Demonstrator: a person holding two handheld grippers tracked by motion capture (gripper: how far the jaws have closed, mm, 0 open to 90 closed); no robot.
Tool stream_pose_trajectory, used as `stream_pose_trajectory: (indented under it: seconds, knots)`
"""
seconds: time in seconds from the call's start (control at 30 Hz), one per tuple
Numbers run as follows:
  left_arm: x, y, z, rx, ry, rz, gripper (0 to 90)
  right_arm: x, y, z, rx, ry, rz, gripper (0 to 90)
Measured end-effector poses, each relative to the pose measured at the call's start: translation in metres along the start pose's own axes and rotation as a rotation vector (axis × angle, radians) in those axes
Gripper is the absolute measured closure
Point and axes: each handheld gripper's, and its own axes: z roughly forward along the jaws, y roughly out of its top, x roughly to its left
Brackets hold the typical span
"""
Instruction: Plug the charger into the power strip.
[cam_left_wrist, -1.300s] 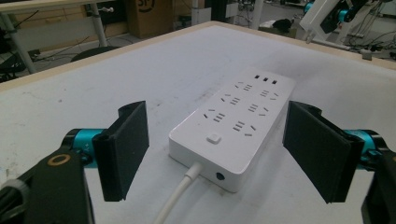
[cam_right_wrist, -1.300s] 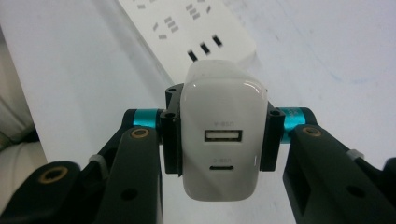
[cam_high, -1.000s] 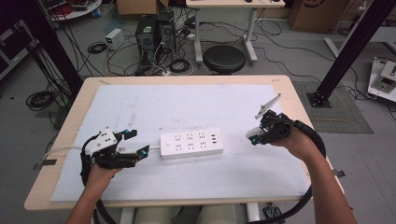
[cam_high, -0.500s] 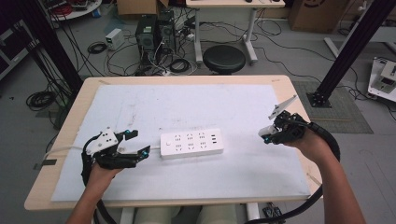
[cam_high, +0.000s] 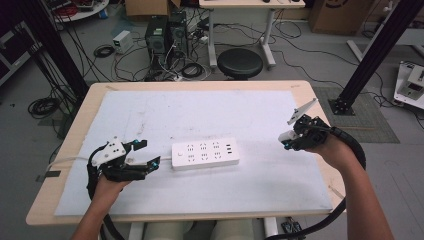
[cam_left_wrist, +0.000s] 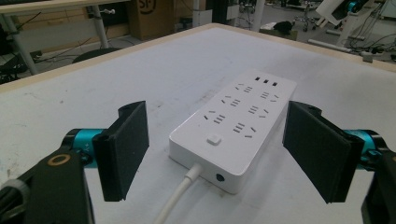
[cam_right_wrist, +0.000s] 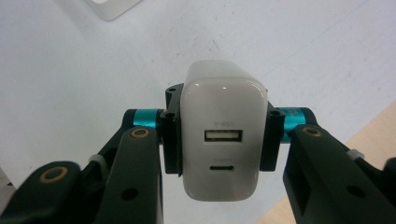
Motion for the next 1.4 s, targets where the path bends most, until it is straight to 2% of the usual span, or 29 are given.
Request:
stream_pose_trajectory:
  seconds: [0.43, 0.53, 0.6, 0.73, 0.87, 1.0, 1.17, 1.2, 1.27, 1.3, 1.33, 1.4]
  knots:
    - [0.001, -0.003, -0.003, 0.0, 0.001, -0.004, 22.7, -0.001, 0.015, 0.003, 0.04, -0.067, -0.093, 62.8]
    - [0.002, -0.003, -0.003, -0.002, 0.002, -0.005, 22.7, 0.0, 0.015, 0.004, 0.027, -0.042, -0.078, 62.8]
    - [0.002, -0.003, -0.003, -0.005, 0.002, -0.008, 22.7, -0.001, 0.014, 0.004, 0.004, -0.012, -0.042, 62.8]
    - [0.003, -0.003, -0.004, -0.005, 0.003, -0.006, 22.7, -0.004, 0.01, 0.004, -0.047, 0.073, 0.088, 62.7]
    - [0.004, -0.004, -0.004, -0.01, 0.004, -0.011, 22.7, 0.002, 0.004, 0.006, -0.145, 0.165, 0.173, 62.7]
    - [0.004, -0.003, -0.003, -0.009, 0.001, -0.006, 22.6, 0.014, 0.0, 0.015, -0.229, 0.249, 0.201, 62.7]
    - [0.002, -0.003, -0.004, -0.013, 0.0, -0.006, 22.6, 0.028, 0.001, 0.022, -0.304, 0.3, 0.19, 62.7]
    - [0.002, -0.003, -0.004, -0.011, -0.002, -0.006, 22.6, 0.032, 0.002, 0.024, -0.352, 0.345, 0.195, 62.7]
    - [0.002, -0.003, -0.004, -0.01, -0.003, -0.006, 22.6, 0.034, 0.003, 0.025, -0.366, 0.363, 0.205, 62.8]
    - [0.002, -0.003, -0.003, -0.01, -0.004, -0.005, 22.6, 0.034, 0.003, 0.026, -0.388, 0.394, 0.212, 62.8]
    - [0.002, -0.003, -0.004, -0.011, -0.004, -0.005, 22.6, 0.035, 0.003, 0.027, -0.434, 0.452, 0.243, 62.8]
    - [0.001, -0.003, -0.004, -0.012, -0.005, -0.004, 22.6, 0.036, 0.002, 0.028, -0.483, 0.507, 0.267, 62.7]
